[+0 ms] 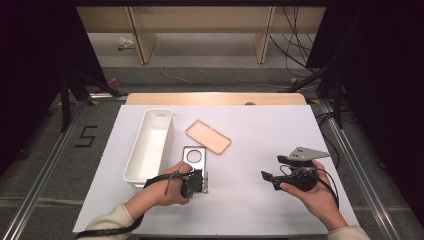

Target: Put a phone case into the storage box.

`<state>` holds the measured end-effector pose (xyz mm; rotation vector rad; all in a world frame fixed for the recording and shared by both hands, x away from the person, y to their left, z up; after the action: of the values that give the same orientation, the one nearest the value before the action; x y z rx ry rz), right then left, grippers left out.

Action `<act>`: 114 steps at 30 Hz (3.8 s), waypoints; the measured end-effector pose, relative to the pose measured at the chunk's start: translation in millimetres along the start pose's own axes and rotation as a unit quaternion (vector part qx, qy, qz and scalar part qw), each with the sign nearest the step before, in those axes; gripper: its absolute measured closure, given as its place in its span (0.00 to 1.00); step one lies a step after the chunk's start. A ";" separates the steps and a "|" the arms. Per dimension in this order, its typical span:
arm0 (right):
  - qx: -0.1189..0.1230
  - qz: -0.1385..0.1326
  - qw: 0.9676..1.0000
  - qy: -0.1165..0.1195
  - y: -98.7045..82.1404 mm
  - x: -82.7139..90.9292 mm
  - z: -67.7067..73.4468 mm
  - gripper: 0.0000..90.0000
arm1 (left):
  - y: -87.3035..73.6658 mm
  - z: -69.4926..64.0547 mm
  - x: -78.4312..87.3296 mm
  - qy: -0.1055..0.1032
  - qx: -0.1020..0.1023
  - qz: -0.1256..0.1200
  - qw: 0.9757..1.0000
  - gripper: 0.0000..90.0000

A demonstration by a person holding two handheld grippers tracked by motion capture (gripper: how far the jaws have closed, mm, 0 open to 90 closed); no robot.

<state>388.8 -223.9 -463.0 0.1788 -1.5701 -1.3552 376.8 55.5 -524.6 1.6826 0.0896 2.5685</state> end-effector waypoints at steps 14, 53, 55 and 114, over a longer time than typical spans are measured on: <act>0.000 0.001 1.000 0.001 -0.4 -0.2 0.3 0.19 | 1.5 0.3 -1.9 0.001 -0.014 0.009 1.000 0.73; 0.002 0.007 1.000 0.006 -1.6 -2.2 2.0 0.19 | 1.9 -6.5 -1.3 -0.016 -0.027 0.007 0.999 0.94; 0.001 0.007 1.000 0.006 -1.7 -2.3 2.1 0.19 | 1.7 -6.1 -1.1 -0.017 -0.026 0.006 0.999 0.94; -0.079 0.016 0.991 0.111 51.1 -119.1 39.1 0.41 | 42.2 -21.2 45.9 0.030 -0.054 -0.084 0.995 0.98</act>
<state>440.8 -100.8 -484.8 0.1997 -1.2720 -1.3784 337.9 17.4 -487.5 1.4929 0.0889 2.4537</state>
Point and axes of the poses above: each handheld gripper's, and its own axes: x roughly backward along the jaws, y roughly out of its top, z roughly to its left, the point moved 7 cm from there along -x, roughly forward along the jaws, and after that the axes turned 7 degrees about y, right-handed, at the moved point
